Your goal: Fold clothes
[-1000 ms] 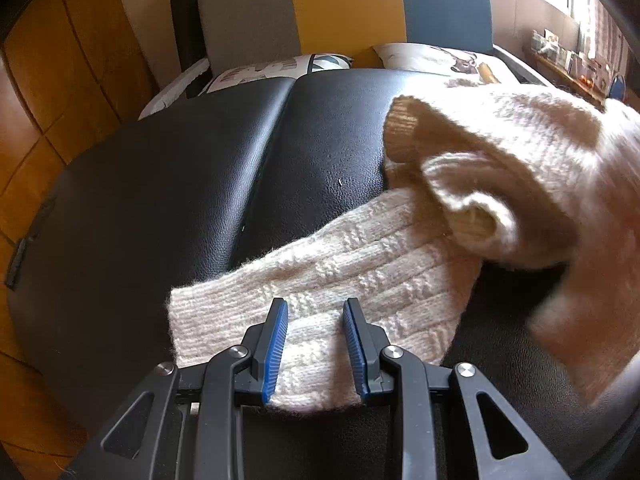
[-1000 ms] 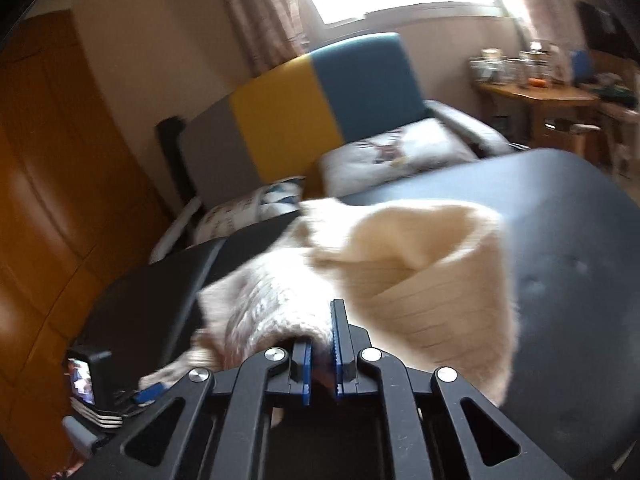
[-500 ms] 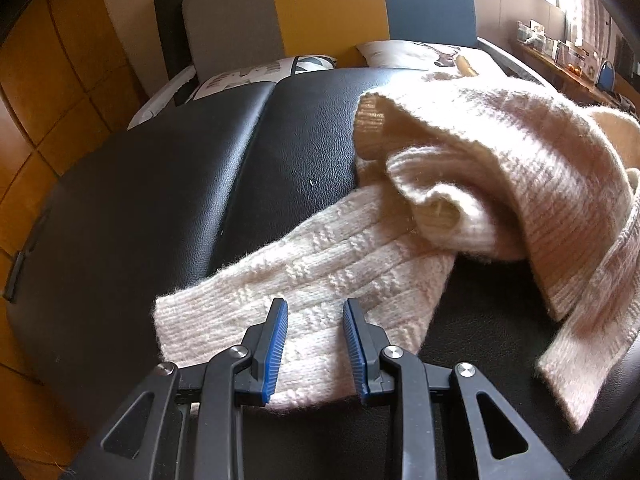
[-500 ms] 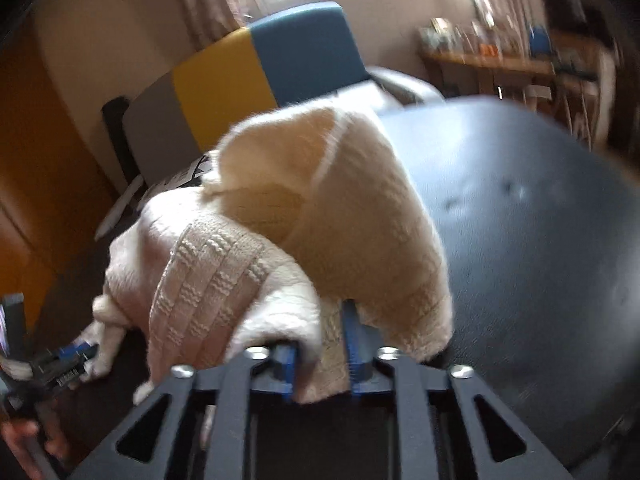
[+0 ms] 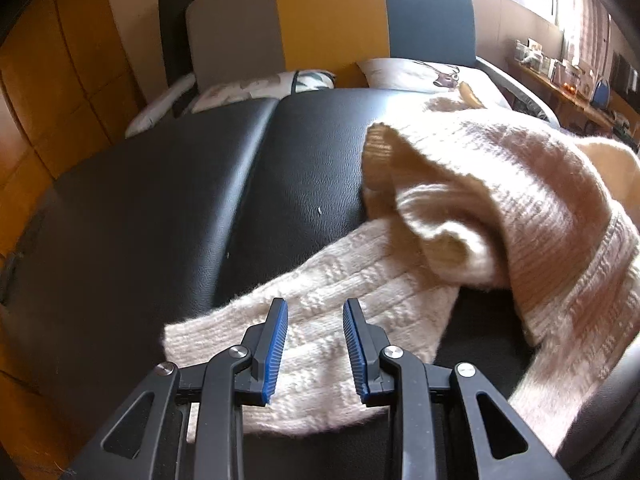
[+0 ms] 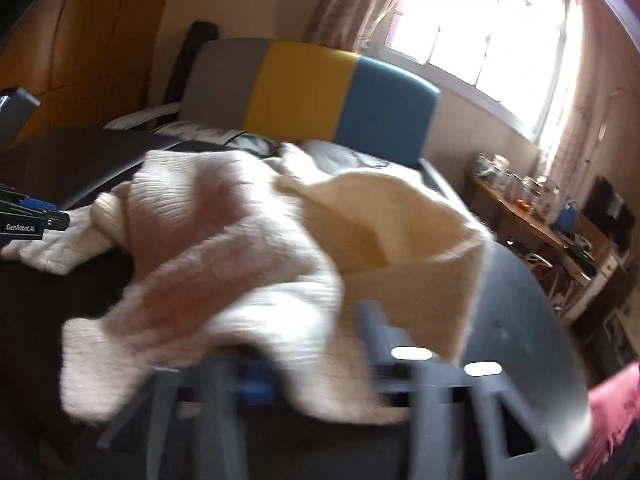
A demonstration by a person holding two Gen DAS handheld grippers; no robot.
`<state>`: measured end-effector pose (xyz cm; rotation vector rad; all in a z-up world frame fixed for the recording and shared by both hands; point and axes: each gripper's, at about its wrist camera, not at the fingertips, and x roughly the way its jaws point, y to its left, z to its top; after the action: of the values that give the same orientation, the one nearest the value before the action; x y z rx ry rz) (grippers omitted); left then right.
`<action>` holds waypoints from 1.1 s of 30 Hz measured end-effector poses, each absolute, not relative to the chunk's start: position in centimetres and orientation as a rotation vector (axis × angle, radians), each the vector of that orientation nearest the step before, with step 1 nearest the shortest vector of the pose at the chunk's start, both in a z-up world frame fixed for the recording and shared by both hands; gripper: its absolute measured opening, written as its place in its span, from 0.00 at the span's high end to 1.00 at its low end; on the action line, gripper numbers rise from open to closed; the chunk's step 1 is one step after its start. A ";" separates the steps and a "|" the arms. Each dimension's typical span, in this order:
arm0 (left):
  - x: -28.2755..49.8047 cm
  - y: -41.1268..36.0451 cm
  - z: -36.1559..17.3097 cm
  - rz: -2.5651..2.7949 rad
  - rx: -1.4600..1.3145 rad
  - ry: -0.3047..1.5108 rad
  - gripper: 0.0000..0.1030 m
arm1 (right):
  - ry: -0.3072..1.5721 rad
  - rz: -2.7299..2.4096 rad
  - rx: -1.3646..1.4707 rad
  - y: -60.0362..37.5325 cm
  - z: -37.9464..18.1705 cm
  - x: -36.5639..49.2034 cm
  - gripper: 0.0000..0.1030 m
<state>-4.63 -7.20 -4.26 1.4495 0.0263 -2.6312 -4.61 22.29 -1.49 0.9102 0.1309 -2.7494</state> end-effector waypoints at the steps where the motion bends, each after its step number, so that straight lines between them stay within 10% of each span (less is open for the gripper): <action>1: -4.6 -7.6 -4.4 -2.629 1.468 0.060 0.72 | 0.134 -2.739 0.901 22.0 -1.4 -4.8 0.92; 13: -4.7 -7.2 -3.8 -2.704 1.441 0.054 0.72 | -0.374 -2.938 0.796 33.7 4.6 -6.6 0.92; 23: -7.8 -4.6 -5.4 -2.679 1.492 -0.185 0.72 | -0.467 -2.905 1.291 38.7 -2.5 -9.5 0.87; 25: -7.6 -4.4 -5.5 -2.689 1.468 -0.224 0.71 | -0.511 -2.925 1.265 39.3 -2.6 -8.3 0.74; 27: -7.3 -4.4 -5.7 -2.712 1.429 -0.237 0.71 | -0.512 -2.999 1.215 39.8 -2.0 -6.8 0.32; 33: -6.8 -5.0 -5.7 -2.750 1.391 -0.160 0.70 | -0.002 -3.298 0.982 36.7 2.1 -3.6 0.21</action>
<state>-6.81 -5.00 -5.67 1.3915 -0.1597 -2.7499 -3.55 36.74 2.07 0.9821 -0.0017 -3.2984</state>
